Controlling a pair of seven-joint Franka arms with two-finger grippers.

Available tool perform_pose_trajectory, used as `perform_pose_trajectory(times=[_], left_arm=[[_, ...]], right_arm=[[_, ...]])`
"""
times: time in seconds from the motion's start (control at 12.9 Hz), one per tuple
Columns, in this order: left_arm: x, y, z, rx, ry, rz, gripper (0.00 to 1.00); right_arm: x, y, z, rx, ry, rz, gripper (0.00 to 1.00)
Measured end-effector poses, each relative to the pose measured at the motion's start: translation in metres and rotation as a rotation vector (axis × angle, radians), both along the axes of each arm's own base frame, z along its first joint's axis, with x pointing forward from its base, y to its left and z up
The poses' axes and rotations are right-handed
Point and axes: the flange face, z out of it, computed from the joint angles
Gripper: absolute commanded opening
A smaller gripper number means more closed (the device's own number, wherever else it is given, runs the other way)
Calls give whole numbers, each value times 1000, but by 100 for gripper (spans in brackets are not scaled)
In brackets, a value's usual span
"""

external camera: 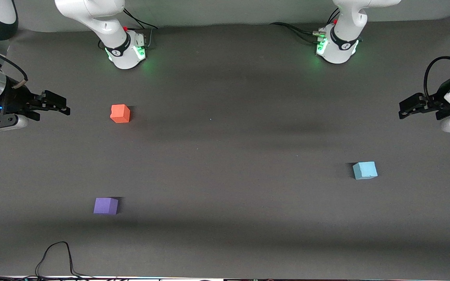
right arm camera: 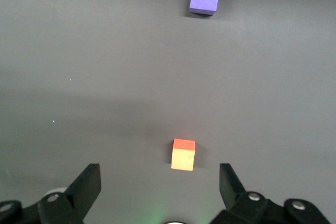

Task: Place blue block between orange and purple blocks
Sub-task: 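Lower the left gripper over the light-blue cube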

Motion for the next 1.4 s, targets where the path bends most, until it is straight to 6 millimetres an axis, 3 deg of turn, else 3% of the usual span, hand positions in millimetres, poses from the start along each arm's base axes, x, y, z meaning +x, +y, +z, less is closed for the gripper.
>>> perform_pose_trajectory(times=[0.54,0.78,0.93,1.09,1.4], left_arm=[[0,5,-2,0,5,8,100],[11,15,-17,1,2,18,100],[28,25,-44,2,-1,23,100],[49,37,-83,4,3,28,100],[83,51,-184,6,23,19,100]], right_arm=[[0,-7,0,0,-1,-4,100],[0,-7,0,0,-1,-3,100],[0,-7,0,0,-1,-3,100],[0,-7,1,0,-2,-4,100],[0,-8,1,0,-1,-5,100]])
